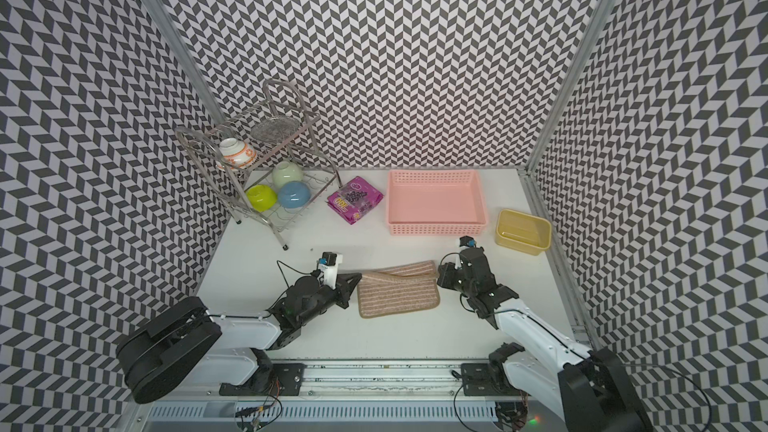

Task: Fold the square dishcloth
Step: Fold the cleaning item at the center of the board.

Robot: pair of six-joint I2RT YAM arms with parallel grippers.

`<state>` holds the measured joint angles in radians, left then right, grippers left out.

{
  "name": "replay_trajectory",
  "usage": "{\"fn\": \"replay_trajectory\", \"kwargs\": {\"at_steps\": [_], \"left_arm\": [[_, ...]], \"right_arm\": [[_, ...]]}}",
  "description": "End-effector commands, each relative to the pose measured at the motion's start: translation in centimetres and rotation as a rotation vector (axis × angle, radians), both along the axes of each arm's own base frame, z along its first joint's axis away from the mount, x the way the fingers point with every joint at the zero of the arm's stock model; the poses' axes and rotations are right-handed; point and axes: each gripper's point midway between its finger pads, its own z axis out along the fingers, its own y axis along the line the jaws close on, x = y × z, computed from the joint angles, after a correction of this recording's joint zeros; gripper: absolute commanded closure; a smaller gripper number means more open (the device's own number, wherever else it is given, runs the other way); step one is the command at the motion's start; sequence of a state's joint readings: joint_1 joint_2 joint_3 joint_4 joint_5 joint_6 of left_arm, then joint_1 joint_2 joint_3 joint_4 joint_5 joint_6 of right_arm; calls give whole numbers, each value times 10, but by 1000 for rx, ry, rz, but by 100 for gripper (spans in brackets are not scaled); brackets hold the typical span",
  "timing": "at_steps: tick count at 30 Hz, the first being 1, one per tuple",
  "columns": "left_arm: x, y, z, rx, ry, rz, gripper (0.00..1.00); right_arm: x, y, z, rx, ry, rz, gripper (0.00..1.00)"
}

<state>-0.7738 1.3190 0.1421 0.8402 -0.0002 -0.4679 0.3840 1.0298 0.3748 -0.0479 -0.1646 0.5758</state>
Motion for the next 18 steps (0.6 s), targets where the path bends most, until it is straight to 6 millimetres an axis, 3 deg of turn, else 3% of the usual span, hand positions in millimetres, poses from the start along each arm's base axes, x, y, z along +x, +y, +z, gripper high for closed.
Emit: {"fn": "replay_trajectory", "kwargs": {"at_steps": [1,18], "left_arm": [[-7,2,-7,12,30,13,100],[-33,2,-20,37,79,13,100]], "right_arm": [[-5,3,3,8,-5,34,100],[-25,4,-10,10,41,60,100]]}}
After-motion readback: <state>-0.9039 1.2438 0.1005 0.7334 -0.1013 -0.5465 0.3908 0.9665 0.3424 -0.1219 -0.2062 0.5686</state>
